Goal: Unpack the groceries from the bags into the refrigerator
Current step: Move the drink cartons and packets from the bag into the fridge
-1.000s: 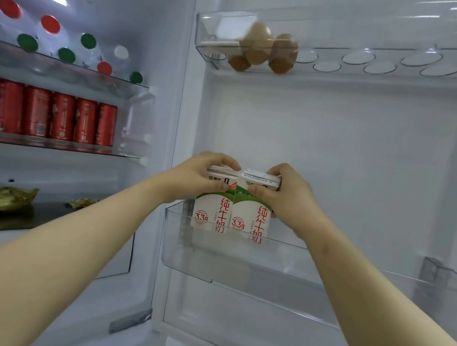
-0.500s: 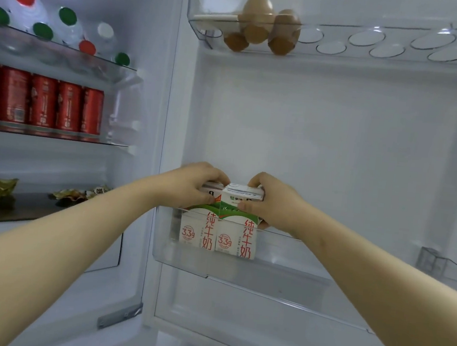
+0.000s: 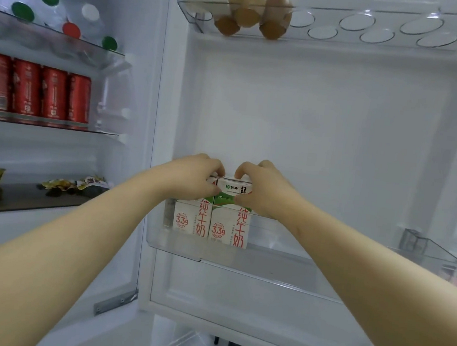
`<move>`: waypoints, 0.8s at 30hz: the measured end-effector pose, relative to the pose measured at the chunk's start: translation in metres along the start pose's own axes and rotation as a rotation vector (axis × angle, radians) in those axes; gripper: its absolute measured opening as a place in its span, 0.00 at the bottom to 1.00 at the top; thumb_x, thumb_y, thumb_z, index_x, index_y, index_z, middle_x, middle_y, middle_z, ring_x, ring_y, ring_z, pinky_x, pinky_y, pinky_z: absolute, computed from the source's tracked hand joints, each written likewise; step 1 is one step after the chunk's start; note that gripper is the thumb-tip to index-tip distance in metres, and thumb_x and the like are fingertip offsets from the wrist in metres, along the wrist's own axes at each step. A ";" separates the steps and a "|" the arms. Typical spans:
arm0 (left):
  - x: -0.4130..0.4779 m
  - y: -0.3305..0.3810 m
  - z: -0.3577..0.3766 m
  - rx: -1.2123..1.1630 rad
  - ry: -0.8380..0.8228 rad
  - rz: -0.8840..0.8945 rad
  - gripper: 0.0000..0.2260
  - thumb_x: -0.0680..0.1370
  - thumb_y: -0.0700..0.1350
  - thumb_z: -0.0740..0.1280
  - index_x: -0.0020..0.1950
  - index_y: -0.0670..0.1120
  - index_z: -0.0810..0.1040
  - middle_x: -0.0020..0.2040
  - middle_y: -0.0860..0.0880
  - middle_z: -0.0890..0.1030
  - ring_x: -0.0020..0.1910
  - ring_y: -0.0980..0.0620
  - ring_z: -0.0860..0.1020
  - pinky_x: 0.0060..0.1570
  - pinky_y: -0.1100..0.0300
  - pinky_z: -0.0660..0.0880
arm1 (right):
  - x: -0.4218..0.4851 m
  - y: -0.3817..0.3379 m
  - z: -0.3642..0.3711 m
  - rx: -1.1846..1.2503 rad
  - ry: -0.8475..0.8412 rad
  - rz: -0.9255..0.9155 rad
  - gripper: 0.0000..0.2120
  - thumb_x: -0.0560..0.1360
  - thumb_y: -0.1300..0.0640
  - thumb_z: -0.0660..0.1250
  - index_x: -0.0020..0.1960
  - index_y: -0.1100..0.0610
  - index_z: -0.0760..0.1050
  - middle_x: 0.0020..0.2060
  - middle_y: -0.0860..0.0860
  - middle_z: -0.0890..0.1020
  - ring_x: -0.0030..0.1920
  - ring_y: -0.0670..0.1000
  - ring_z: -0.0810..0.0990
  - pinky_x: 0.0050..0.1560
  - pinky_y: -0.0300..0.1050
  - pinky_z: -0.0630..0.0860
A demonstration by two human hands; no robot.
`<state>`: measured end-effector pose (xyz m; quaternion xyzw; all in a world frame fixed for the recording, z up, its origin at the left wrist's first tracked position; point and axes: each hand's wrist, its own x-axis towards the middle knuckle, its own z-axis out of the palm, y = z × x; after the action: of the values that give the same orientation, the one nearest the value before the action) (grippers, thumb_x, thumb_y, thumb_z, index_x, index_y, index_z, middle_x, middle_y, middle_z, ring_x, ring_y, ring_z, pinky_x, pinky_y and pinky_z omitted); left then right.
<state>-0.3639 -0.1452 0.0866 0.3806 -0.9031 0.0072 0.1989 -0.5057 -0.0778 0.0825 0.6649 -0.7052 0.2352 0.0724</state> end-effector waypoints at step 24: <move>-0.073 0.350 0.079 -0.306 0.430 0.669 0.12 0.75 0.44 0.64 0.58 0.45 0.77 0.51 0.45 0.78 0.52 0.42 0.75 0.46 0.53 0.69 | -0.333 0.173 -0.130 -0.328 0.451 0.422 0.19 0.72 0.52 0.64 0.63 0.47 0.70 0.57 0.46 0.72 0.57 0.49 0.71 0.54 0.46 0.71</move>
<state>-0.5869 0.1406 0.0357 0.0228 -0.9055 0.0165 0.4234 -0.6666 0.2802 0.0179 0.4153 -0.8218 0.2697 0.2819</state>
